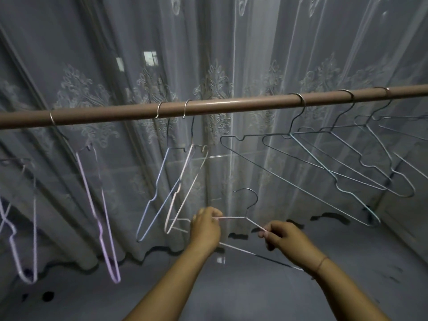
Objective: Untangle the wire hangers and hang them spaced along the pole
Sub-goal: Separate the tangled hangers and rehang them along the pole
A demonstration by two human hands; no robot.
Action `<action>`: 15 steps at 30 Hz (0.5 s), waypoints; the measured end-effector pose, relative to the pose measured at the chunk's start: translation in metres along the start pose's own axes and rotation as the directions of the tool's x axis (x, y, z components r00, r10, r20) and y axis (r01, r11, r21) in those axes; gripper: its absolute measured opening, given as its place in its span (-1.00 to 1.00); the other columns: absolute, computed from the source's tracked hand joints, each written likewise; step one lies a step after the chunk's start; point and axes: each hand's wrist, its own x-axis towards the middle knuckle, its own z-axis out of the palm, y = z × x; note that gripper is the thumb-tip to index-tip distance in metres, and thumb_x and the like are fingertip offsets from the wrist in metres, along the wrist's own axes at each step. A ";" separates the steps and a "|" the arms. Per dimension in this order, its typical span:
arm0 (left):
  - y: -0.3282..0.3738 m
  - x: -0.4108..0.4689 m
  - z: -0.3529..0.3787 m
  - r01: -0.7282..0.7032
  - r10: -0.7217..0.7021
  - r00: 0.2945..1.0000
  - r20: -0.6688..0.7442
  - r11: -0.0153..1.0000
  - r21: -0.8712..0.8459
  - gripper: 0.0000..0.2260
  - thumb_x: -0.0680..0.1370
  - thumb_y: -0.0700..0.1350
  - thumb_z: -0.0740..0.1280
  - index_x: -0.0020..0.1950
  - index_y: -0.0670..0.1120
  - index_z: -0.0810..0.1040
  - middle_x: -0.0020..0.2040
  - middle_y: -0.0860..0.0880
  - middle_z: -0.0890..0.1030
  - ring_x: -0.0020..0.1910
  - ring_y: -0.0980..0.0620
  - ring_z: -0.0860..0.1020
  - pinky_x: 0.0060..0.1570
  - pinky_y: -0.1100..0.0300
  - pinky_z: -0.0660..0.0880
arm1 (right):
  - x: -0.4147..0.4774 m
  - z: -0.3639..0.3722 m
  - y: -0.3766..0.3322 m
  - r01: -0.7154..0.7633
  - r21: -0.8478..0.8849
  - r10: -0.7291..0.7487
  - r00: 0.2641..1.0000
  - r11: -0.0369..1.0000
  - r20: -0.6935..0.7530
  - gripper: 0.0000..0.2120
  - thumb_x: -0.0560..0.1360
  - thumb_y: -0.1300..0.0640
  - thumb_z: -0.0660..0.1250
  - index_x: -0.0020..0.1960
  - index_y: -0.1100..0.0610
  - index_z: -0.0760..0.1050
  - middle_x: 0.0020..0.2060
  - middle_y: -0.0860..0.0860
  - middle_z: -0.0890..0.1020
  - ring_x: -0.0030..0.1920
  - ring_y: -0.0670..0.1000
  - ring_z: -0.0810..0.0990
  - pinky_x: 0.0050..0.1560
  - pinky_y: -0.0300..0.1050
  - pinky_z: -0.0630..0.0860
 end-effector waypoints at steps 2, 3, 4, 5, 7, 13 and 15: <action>0.005 -0.005 0.003 -0.022 0.017 0.982 -0.186 0.999 -0.025 -0.82 0.50 -0.20 0.31 0.10 -0.13 0.51 0.16 -0.11 0.47 0.22 -0.11 0.40 0.25 0.16 0.24 | -0.007 0.001 -0.004 -0.008 0.179 0.016 0.999 0.984 -0.043 -0.87 0.51 0.28 0.26 -0.16 0.31 0.53 -0.47 0.05 0.49 -0.42 -0.03 0.46 -0.28 -0.17 0.48; 0.010 -0.010 0.004 -0.032 0.009 0.967 -0.255 0.996 -0.086 -0.81 0.49 -0.17 0.35 0.08 -0.14 0.50 0.13 -0.10 0.46 0.19 -0.09 0.41 0.25 0.15 0.27 | -0.010 0.002 -0.007 -0.016 0.257 0.033 0.997 0.966 -0.063 -0.87 0.51 0.30 0.24 -0.15 0.32 0.53 -0.47 0.07 0.46 -0.45 -0.04 0.43 -0.36 -0.21 0.46; 0.016 -0.015 0.007 -0.028 -0.015 0.966 -0.259 0.986 -0.162 -0.83 0.48 -0.14 0.37 0.05 -0.13 0.51 0.07 -0.08 0.48 0.13 -0.07 0.45 0.20 0.16 0.34 | -0.014 0.003 -0.010 -0.017 0.319 0.045 0.996 0.948 -0.081 -0.87 0.52 0.31 0.22 -0.13 0.32 0.52 -0.48 0.08 0.43 -0.49 -0.06 0.40 -0.44 -0.24 0.42; 0.024 -0.021 0.010 -0.008 -0.043 0.981 -0.190 0.966 -0.259 -0.85 0.49 -0.11 0.37 0.00 -0.13 0.52 0.00 -0.07 0.51 0.05 -0.04 0.51 0.09 0.21 0.42 | -0.017 0.004 -0.014 -0.010 0.363 0.049 0.994 0.932 -0.098 -0.87 0.53 0.31 0.21 -0.11 0.33 0.52 -0.49 0.08 0.42 -0.52 -0.07 0.37 -0.50 -0.26 0.37; 0.043 -0.036 0.016 0.063 -0.038 0.997 0.061 0.879 -0.473 -0.89 0.51 -0.09 0.35 -0.08 -0.12 0.55 -0.13 -0.06 0.59 -0.16 0.07 0.57 -0.19 0.40 0.45 | -0.023 0.004 -0.023 0.027 0.400 0.025 0.992 0.916 -0.123 -0.86 0.53 0.29 0.22 -0.08 0.29 0.55 -0.52 0.05 0.40 -0.57 -0.10 0.30 -0.56 -0.29 0.25; 0.085 -0.048 0.018 0.016 0.106 0.985 0.136 0.730 -0.684 -0.94 0.50 -0.19 0.37 -0.15 -0.11 0.62 -0.28 0.02 0.64 -0.32 0.26 0.59 -0.27 0.43 0.48 | -0.036 -0.007 -0.049 0.120 0.473 -0.040 0.984 0.873 -0.174 -0.83 0.53 0.26 0.21 -0.06 0.19 0.59 -0.58 -0.01 0.40 -0.58 -0.09 0.26 -0.58 -0.28 0.19; 0.094 -0.046 0.012 -0.023 0.123 0.987 0.098 0.729 -0.684 -0.92 0.49 -0.18 0.37 -0.19 -0.05 0.61 -0.31 0.02 0.64 -0.32 0.24 0.59 -0.23 0.37 0.51 | -0.040 -0.014 -0.055 0.125 0.513 -0.044 0.985 0.849 -0.168 -0.81 0.54 0.27 0.18 -0.03 0.20 0.58 -0.55 0.02 0.47 -0.55 -0.07 0.36 -0.56 -0.27 0.29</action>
